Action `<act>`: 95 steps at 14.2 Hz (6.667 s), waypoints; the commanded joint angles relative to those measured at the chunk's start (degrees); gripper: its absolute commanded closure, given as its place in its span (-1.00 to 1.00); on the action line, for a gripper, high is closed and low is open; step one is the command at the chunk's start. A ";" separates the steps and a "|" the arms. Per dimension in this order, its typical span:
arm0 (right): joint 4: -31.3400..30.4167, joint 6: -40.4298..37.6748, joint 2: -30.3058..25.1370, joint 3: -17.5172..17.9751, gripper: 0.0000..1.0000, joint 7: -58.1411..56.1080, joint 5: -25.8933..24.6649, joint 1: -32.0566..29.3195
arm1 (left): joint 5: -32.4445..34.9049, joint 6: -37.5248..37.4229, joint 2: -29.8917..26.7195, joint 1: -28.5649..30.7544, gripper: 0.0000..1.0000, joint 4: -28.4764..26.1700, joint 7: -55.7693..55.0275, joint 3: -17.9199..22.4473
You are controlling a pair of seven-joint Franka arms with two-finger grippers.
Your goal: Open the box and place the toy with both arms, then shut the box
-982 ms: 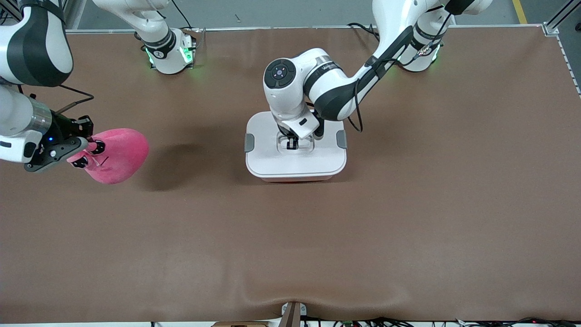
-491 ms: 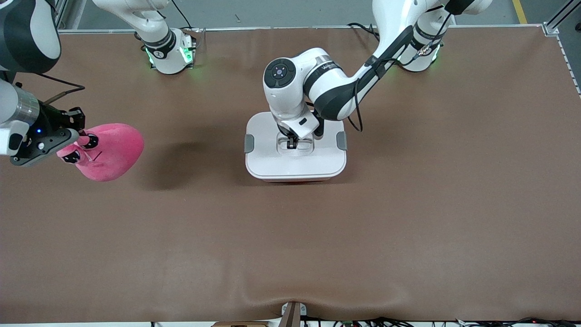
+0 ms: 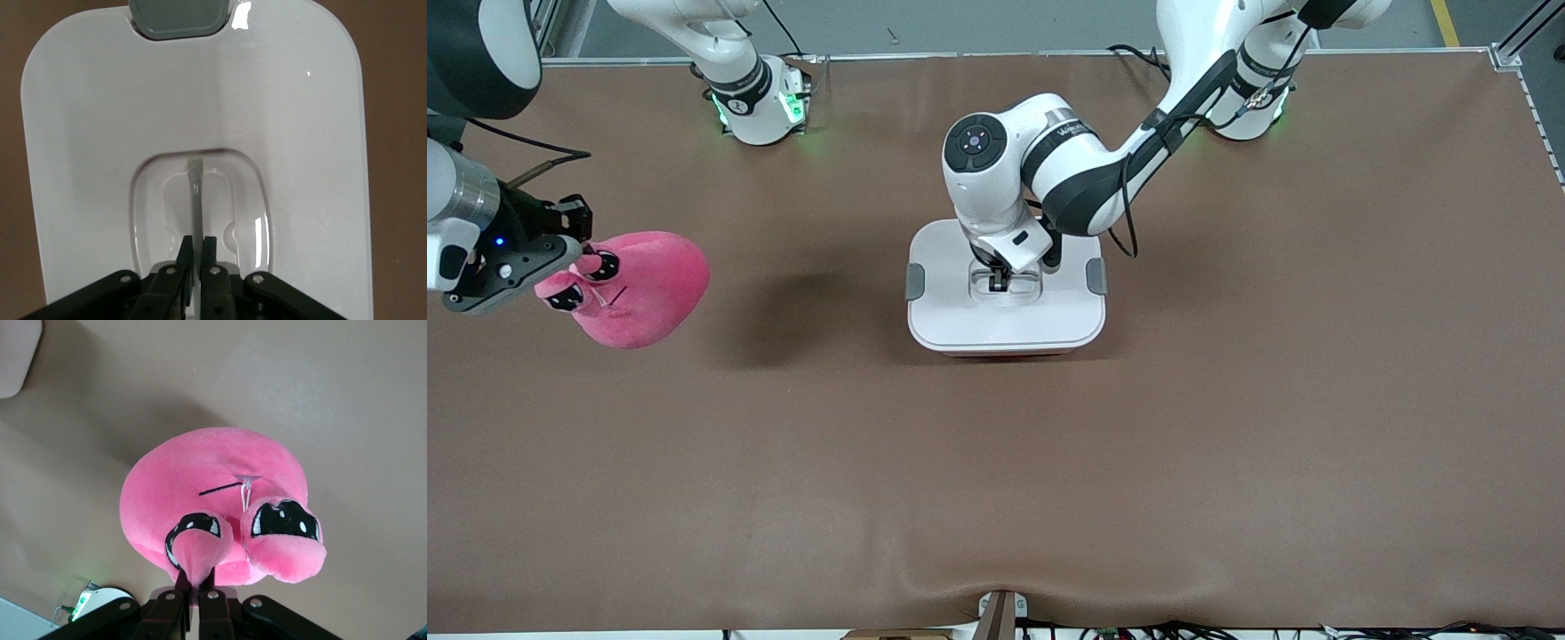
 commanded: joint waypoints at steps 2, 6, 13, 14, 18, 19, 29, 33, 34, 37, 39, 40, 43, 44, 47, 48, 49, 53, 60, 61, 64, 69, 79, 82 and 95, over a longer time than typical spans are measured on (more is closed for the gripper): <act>1.53 -1.92 -2.24 0.11 1.00 -1.80 -0.05 3.15 | 0.68 -1.28 -2.70 -0.11 1.00 0.95 0.52 -0.16; 1.70 -1.84 -3.13 0.11 1.00 -1.72 -0.05 6.94 | 0.42 -4.71 -6.40 0.50 1.00 1.03 0.61 -0.25; 3.37 -1.57 -3.13 0.54 1.00 -8.84 -0.05 12.55 | -1.60 -7.53 -13.17 7.61 1.00 1.21 4.02 -0.25; 3.37 -1.49 -3.04 0.55 1.00 -8.93 0.30 14.22 | -1.87 -7.88 -13.78 9.37 1.00 1.30 6.21 -0.34; 3.55 2.10 -2.51 0.37 1.00 -10.06 3.29 22.12 | -5.03 -9.55 -16.07 17.10 1.00 1.21 18.95 -0.25; 3.55 3.77 -2.34 0.37 1.00 -11.37 3.29 24.14 | -5.90 -9.72 -16.42 19.12 1.00 1.21 21.50 -0.25; 2.94 14.60 2.75 0.28 1.00 -11.73 2.68 41.74 | -8.02 -15.44 -17.31 34.07 1.00 0.86 48.85 -0.07; 2.85 16.18 7.06 0.28 1.00 -12.44 -1.96 44.90 | -8.02 -15.35 -15.46 35.83 1.00 0.42 50.45 0.10; 2.85 17.49 7.85 0.20 1.00 -12.44 -3.38 45.86 | -8.02 -15.35 -15.37 35.84 1.00 0.42 50.10 0.10; 2.76 18.81 9.09 0.20 1.00 -12.44 -4.27 46.14 | -8.55 -15.26 -14.85 35.93 1.00 0.07 49.57 0.10; 2.67 18.91 9.52 0.20 1.00 -12.44 -5.06 45.88 | -8.90 -15.26 -14.76 35.84 1.00 -0.19 49.48 0.10; 2.67 18.99 9.70 0.20 1.00 -12.44 -5.24 45.87 | -8.90 -15.26 -14.76 35.84 1.00 -0.20 49.39 0.10; 2.50 19.69 10.58 0.20 1.00 -12.44 -5.32 45.44 | -8.99 -15.44 -15.02 35.40 1.00 -0.11 49.56 -0.07; 1.89 20.65 10.93 0.11 1.00 -12.44 -5.50 45.52 | -8.99 -15.44 -15.19 35.23 1.00 -0.02 49.48 -0.16; 0.83 21.54 11.81 0.20 1.00 -12.53 -8.48 45.87 | -9.25 -15.44 -15.46 35.05 1.00 -0.02 49.48 -0.25; 0.83 21.54 11.90 0.20 1.00 -12.70 -8.66 45.87 | -9.17 -15.44 -15.46 35.05 1.00 0.15 49.56 -0.25; 0.74 21.46 11.99 0.20 1.00 -12.97 -8.66 45.87 | -9.16 -15.44 -15.46 35.05 1.00 0.16 49.57 -0.34; 0.74 21.11 11.81 0.20 1.00 -14.64 -8.66 45.96 | -9.16 -15.44 -15.46 34.70 1.00 0.33 49.83 -0.34; 0.74 20.66 11.46 0.11 1.00 -15.08 -9.10 45.79 | -10.13 -15.44 -16.25 35.05 1.00 0.24 49.48 -1.13; 0.83 20.66 11.46 0.02 1.00 -15.08 -9.19 45.87 | -10.13 -15.44 -16.25 35.05 1.00 0.33 49.39 -1.22; 1.09 20.75 11.64 0.11 -0.87 -15.17 -10.24 45.79 | -10.48 -15.53 -16.51 34.96 1.00 0.24 48.95 -1.48; 1.44 21.02 11.64 0.11 -1.00 -16.31 -10.25 45.52 | -10.40 -15.44 -16.60 34.26 1.00 0.24 44.56 -3.41; 0.91 14.96 9.18 -0.25 -1.00 -6.11 -9.46 34.11 | -9.96 -12.37 -14.84 29.17 1.00 0.33 30.52 -5.35; 1.09 14.69 7.43 -0.24 -1.00 -5.94 -9.37 28.58 | -9.43 -9.73 -13.71 26.01 1.00 0.24 23.92 -5.35; 1.44 9.67 -0.75 1.25 -1.00 -1.82 4.17 1.24 | -6.44 -3.05 -10.18 16.42 1.00 -1.25 1.50 -5.17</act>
